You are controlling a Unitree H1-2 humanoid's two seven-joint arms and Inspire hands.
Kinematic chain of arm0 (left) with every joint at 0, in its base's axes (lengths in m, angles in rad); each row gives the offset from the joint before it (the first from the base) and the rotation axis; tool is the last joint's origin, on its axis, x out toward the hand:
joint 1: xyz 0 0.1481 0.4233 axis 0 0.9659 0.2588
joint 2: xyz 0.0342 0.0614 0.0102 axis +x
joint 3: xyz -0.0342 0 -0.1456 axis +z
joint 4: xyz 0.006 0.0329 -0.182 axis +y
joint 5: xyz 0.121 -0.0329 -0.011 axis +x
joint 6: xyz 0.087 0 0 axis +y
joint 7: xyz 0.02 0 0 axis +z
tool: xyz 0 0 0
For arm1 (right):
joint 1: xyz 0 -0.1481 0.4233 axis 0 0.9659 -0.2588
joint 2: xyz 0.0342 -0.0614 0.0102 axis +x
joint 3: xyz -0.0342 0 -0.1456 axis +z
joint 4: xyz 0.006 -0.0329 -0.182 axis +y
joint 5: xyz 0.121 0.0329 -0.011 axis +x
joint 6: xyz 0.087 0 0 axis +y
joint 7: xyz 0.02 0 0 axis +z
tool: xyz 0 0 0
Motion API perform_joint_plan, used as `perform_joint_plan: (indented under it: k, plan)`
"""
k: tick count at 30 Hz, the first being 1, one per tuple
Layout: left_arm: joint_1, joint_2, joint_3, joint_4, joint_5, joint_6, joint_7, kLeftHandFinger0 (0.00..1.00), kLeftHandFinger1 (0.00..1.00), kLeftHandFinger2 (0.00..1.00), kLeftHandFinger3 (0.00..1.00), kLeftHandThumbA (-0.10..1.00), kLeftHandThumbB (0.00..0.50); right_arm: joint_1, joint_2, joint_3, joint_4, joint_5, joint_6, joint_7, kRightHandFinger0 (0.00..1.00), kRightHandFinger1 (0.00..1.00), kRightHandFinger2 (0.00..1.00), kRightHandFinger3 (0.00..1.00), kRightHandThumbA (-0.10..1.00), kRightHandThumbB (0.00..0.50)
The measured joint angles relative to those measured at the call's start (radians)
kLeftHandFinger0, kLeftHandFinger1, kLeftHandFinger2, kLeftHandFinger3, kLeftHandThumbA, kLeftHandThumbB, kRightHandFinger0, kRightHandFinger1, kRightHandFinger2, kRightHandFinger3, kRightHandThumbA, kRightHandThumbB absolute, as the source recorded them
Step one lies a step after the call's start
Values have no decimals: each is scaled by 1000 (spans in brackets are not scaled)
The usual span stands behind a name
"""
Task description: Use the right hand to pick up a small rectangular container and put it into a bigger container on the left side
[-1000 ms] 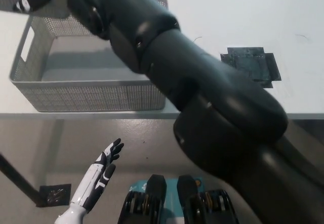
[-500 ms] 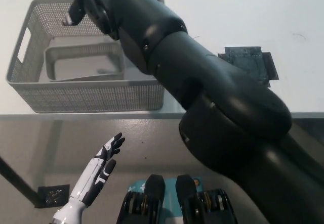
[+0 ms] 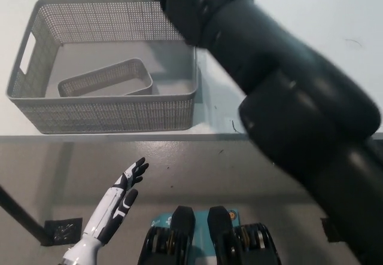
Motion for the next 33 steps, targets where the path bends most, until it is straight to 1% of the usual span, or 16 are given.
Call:
perform_joint_plan:
  k: [2, 8, 11, 14, 18, 19, 22, 25, 26, 27, 28, 29, 30, 31, 32, 33]
  plan:
    - [1, 0, 0, 0, 1, 0, 0, 1000, 1000, 1000, 1000, 1000, 341, -2, -54, -42, -93, 21, -33, 0, 1000, 1000, 1000, 1000, 1000, 390]
    - [7, 0, 0, 4, 1, 2, 0, 1000, 1000, 1000, 1000, 1000, 347, 75, -148, -88, -322, 27, -37, 14, 1000, 1000, 1000, 1000, 1000, 355]
    - [8, 0, 0, 5, 1, 3, 0, 1000, 1000, 1000, 1000, 1000, 344, 135, -175, -104, -402, 31, -34, 22, 1000, 1000, 1000, 1000, 1000, 311]
    - [10, -1, 0, 7, 1, 3, 0, 1000, 1000, 1000, 1000, 1000, 337, 241, -207, -127, -509, 41, -31, 31, 1000, 1000, 1000, 1000, 1000, 331]
    - [12, -1, 0, 13, 1, 4, 0, 1000, 1000, 1000, 1000, 1000, 325, 435, -248, -152, -658, 48, -29, 38, 1000, 1000, 1000, 1000, 1000, 314]
    - [12, -1, 0, 15, 1, 4, 0, 1000, 1000, 1000, 1000, 1000, 326, 474, -254, -156, -686, 49, -29, 38, 1000, 1000, 1000, 1000, 1000, 405]
    - [13, -1, 0, 22, 1, 4, 0, 1000, 1000, 1000, 1000, 1000, 328, 638, -270, -162, -790, 51, -29, 38, 1000, 1000, 1000, 1000, 1000, 491]
    - [13, -2, 0, 33, 1, 4, 0, 1000, 1000, 1000, 1000, 1000, 311, 790, -276, -162, -871, 55, -29, 38, 1000, 1000, 1000, 1000, 975, 383]
    - [13, -2, 0, 35, 1, 4, 0, 1000, 1000, 1000, 1000, 1000, 311, 833, -276, -162, -894, 57, -29, 38, 1000, 1000, 1000, 1000, 956, 370]
    - [13, -3, -1, 39, 1, 4, 0, 1000, 1000, 1000, 1000, 1000, 306, 902, -275, -162, -927, 58, -29, 37, 1000, 1000, 1000, 1000, 424, 175]
    - [14, -3, -1, 41, 1, 4, 0, 1000, 1000, 1000, 1000, 1000, 315, 965, -272, -162, -959, 58, -29, 37, 1000, 1000, 1000, 1000, 504, 131]
    - [14, -3, -1, 43, 1, 4, 0, 1000, 1000, 1000, 1000, 1000, 316, 1013, -266, -162, -987, 59, -29, 35, 1000, 1000, 1000, 1000, 860, 174]
    - [15, -3, -1, 43, 1, 4, 0, 1000, 1000, 1000, 1000, 1000, 316, 1033, -264, -162, -1001, 60, -29, 34, 1000, 1000, 1000, 1000, 1000, 119]
    - [16, -3, -1, 47, 1, 4, 0, 1000, 1000, 1000, 1000, 1000, 304, 1114, -249, -158, -1057, 69, -34, 29, 1000, 1000, 1000, 1000, 1000, 250]
    - [15, -4, -2, 49, 1, 4, 0, 1000, 1000, 1000, 1000, 1000, 305, 1163, -236, -153, -1086, 72, -35, 26, 1000, 1000, 1000, 1000, 962, 327]
    - [15, -5, -2, 52, 1, 4, 0, 1000, 1000, 1000, 1000, 1000, 302, 1214, -224, -145, -1115, 76, -36, 23, 1000, 1000, 1000, 1000, 807, 317]
